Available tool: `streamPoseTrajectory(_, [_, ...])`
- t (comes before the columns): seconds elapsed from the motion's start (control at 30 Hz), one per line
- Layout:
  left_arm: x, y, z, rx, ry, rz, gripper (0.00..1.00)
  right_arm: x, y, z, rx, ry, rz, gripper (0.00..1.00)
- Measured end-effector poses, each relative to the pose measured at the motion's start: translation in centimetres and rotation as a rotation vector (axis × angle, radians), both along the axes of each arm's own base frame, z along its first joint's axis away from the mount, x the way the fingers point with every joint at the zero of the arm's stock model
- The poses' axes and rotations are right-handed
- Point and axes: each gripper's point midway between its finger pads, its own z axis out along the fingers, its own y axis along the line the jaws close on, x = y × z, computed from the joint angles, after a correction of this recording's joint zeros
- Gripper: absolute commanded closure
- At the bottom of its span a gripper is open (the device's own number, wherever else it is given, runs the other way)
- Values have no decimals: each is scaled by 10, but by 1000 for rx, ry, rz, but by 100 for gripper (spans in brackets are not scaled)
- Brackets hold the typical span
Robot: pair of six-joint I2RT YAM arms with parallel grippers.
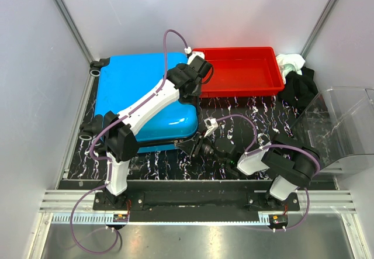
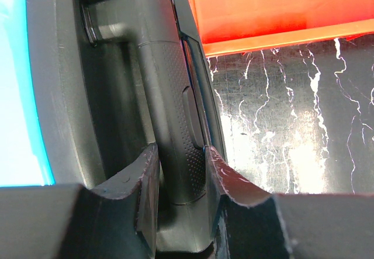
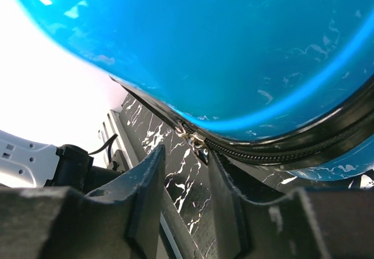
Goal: Open, take out, and arrange the luggage
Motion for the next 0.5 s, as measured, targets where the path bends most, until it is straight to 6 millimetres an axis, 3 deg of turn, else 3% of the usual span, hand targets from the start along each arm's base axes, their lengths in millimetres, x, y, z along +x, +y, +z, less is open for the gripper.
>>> streamPoseTrajectory(0.23, [0,0,0,1,-1,-3,100,4,4,-6,-27,35,-9,75])
streamPoseTrajectory(0.43, [0,0,0,2,-1,-3,100,7,4,-12,-50,65,-32,98])
streamPoseTrajectory(0.5, [0,0,0,3,-2,-4,100,8,4,-10,-49,74,-39,100])
